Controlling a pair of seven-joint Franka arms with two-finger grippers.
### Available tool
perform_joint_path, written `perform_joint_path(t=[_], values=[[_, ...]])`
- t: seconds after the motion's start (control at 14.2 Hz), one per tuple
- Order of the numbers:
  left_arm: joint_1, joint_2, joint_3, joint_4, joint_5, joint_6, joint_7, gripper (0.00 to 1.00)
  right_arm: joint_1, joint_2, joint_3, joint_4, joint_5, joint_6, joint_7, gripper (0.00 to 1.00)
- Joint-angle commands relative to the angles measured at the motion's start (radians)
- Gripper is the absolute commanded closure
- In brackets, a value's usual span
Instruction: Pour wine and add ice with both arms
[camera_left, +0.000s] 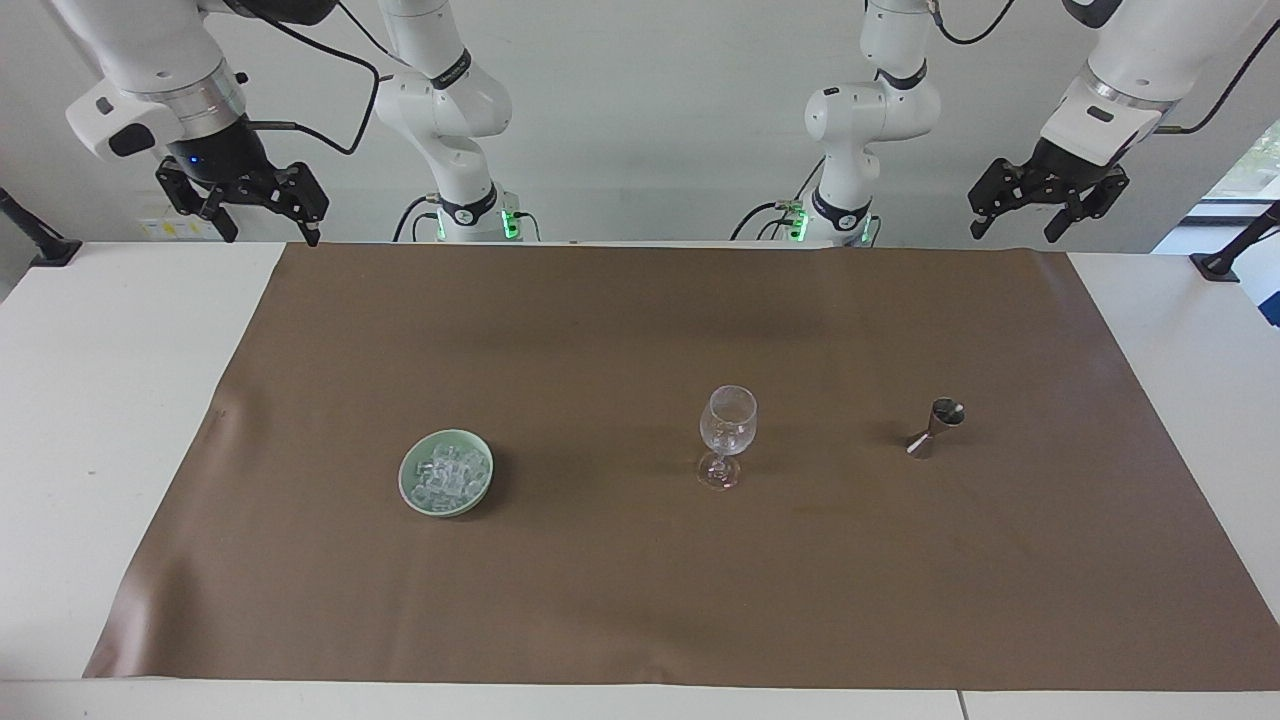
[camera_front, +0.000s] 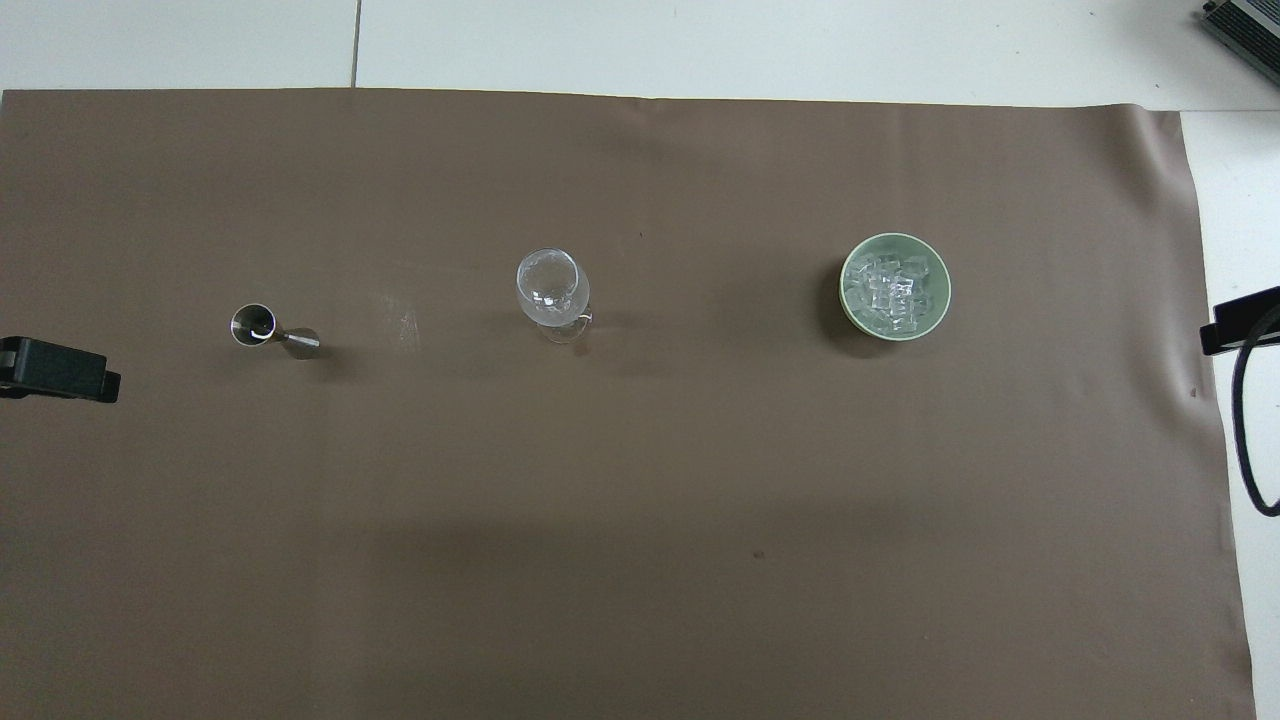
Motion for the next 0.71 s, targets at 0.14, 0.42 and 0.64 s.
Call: perform_joint_path(t=[0.14,0.42,0.64], values=[[-0.002,0.007,0.006,0.013,-0.005,-0.004,-0.006,0.0,-0.002,-0.015,0.002,-0.02,0.02,0.02,0.011,0.0],[-0.001,0.005,0.006,0.007,-0.01,-0.007,-0.016,0.0,-0.002,-0.015,0.002,-0.02,0.02,0.02,0.011,0.0],[0.016,-0.001,0.006,-0.001,-0.011,-0.007,-0.019,0.0,-0.002,-0.015,0.002,-0.02,0.02,0.02,0.011,0.0]])
